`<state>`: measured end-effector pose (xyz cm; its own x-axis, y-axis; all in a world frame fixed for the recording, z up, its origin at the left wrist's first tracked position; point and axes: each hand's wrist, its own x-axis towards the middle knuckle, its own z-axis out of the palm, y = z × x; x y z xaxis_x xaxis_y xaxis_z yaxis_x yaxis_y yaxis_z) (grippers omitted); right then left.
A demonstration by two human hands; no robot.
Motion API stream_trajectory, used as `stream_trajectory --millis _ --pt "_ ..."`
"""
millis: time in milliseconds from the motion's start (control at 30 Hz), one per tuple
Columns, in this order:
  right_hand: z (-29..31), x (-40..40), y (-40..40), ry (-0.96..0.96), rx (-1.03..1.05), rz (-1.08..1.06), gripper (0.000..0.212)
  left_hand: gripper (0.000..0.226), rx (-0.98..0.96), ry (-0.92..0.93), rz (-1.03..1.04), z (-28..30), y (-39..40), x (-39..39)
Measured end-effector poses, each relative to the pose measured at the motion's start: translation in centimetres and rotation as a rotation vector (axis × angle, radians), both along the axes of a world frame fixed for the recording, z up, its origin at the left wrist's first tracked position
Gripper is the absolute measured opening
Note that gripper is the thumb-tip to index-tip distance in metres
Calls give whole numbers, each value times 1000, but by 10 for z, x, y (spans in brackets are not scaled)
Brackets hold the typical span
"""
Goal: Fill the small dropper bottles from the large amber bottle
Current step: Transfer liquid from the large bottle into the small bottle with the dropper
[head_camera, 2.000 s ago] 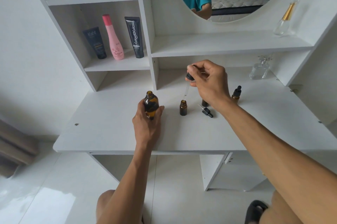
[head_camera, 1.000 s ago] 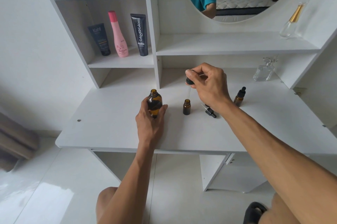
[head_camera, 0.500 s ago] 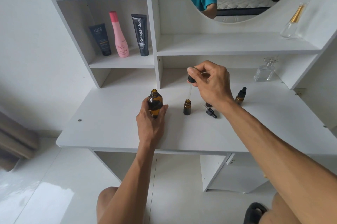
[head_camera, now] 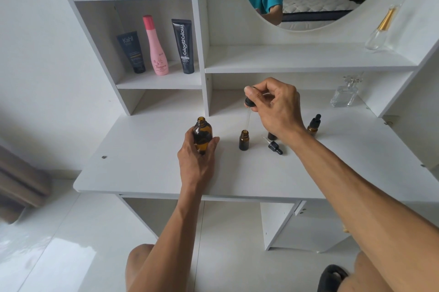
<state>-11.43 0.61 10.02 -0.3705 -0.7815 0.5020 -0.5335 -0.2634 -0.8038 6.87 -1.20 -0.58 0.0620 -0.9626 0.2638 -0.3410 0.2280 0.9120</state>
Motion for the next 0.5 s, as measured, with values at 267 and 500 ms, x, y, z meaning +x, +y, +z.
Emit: stream_trajectory --millis 267,500 --pt "20 9 3 -218 -54 106 15 37 -5 3 -8 1 1 0" --pt "48 46 -6 -333 -49 243 14 34 -14 17 -10 1 1 0"
